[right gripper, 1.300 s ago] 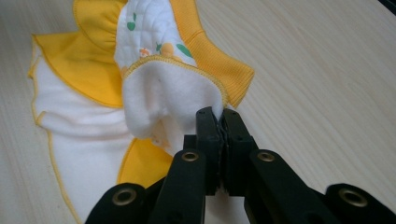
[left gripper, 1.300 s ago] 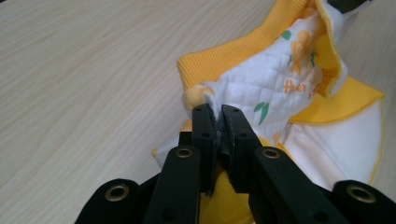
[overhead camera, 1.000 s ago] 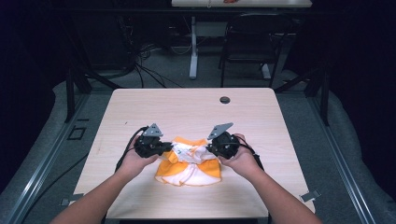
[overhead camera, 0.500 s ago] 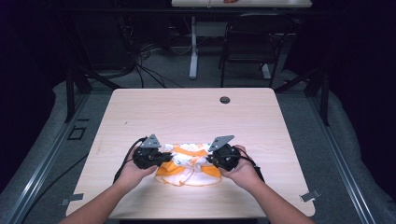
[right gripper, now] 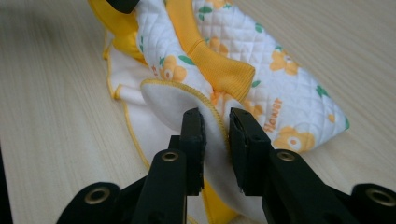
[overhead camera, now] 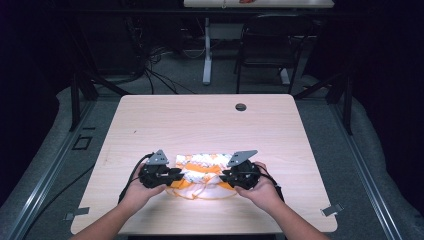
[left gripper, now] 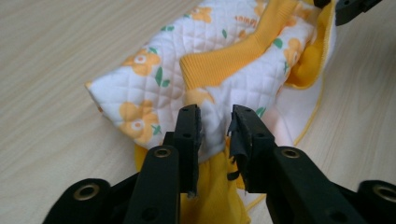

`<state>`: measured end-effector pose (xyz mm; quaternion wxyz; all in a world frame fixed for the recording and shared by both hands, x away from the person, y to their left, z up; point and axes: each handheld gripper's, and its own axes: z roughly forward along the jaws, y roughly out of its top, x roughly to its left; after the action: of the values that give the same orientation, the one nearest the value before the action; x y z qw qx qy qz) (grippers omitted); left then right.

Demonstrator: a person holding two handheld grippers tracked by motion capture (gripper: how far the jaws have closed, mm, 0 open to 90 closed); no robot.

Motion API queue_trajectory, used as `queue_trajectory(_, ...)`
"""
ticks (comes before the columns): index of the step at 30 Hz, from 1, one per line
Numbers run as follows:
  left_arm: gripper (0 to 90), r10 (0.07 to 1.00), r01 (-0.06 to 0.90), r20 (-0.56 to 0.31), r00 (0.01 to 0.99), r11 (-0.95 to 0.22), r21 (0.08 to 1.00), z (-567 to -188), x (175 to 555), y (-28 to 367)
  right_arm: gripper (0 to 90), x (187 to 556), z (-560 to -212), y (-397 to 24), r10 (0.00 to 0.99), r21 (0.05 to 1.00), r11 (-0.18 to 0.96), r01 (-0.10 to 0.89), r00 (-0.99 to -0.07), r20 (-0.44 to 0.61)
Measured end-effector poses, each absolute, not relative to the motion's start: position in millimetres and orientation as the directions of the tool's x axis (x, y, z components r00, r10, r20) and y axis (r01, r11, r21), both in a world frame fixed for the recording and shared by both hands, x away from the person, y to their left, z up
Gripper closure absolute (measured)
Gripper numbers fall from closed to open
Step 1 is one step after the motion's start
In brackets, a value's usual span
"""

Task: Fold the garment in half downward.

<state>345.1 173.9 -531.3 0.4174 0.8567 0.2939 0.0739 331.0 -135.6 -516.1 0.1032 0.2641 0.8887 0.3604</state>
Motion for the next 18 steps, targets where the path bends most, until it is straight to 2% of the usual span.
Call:
queue_trajectory(2, 67.9, 0.568, 0.443, -0.124, 0.813, -0.467, 0.765, -524, 346, 176, 73.5, 330, -510, -138, 0.550, 0.711, 0.581, 0.396, -0.835, 0.016)
queue_trajectory(6, 69.0, 0.589, 0.455, -0.137, 0.796, -0.434, 0.778, -513, 351, 178, 73.3, 331, -501, -142, 0.560, 0.735, 0.543, 0.405, -0.828, 0.043)
queue_trajectory(8, 72.0, 0.601, 0.458, -0.131, 0.789, -0.431, 0.778, -512, 354, 177, 76.0, 333, -498, -143, 0.563, 0.742, 0.533, 0.407, -0.825, 0.048)
queue_trajectory(9, 78.6, 0.612, 0.472, -0.136, 0.779, -0.430, 0.769, -514, 358, 175, 81.8, 336, -498, -142, 0.577, 0.737, 0.534, 0.415, -0.816, 0.041)
queue_trajectory(11, 80.4, 0.615, 0.482, -0.142, 0.776, -0.433, 0.762, -515, 360, 174, 84.8, 338, -500, -141, 0.585, 0.735, 0.534, 0.419, -0.810, 0.036)
queue_trajectory(13, 86.9, 0.622, 0.500, -0.154, 0.768, -0.431, 0.752, -519, 363, 171, 89.7, 345, -506, -137, 0.600, 0.715, 0.548, 0.435, -0.799, 0.027)
queue_trajectory(18, 89.4, 0.624, 0.525, -0.184, 0.759, -0.421, 0.740, -525, 368, 164, 89.8, 352, -516, -130, 0.612, 0.692, 0.561, 0.455, -0.790, 0.024)
